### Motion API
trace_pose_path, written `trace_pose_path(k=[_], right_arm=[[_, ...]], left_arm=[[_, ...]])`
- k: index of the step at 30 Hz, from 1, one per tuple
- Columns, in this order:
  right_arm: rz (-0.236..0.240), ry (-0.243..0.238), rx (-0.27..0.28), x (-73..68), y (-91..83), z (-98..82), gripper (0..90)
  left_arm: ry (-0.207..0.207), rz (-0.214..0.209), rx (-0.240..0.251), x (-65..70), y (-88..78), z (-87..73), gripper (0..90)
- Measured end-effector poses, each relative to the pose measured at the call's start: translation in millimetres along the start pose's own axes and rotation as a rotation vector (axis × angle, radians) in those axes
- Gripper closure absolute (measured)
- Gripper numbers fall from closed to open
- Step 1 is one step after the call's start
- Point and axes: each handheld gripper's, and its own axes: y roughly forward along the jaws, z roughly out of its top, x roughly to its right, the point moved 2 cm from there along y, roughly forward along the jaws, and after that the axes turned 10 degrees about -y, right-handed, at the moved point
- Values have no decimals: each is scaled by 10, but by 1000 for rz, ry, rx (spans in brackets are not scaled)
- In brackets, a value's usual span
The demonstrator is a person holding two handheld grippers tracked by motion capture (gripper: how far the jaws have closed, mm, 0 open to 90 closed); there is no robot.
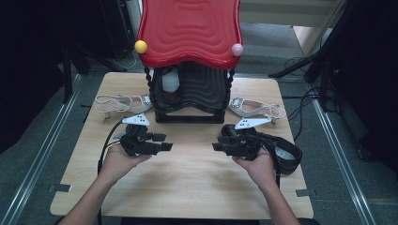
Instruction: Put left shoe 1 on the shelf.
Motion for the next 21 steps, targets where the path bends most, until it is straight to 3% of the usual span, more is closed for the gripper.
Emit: trace_pose_path(k=[4,9,14,21], right_arm=[[-13,5,2,12,-62,-6,590],[-21,-1,-23,29,-138,-66,585],[-43,-3,-58,77,-263,-189,590],[-84,41,-74,182,-464,-393,584]], left_arm=[[-16,-26,-1,21,0,-58,454],[-22,-16,26,-18,2,-125,447],[-34,-5,10,-94,30,-170,447],[-24,-10,-5,-105,89,-172,448]])
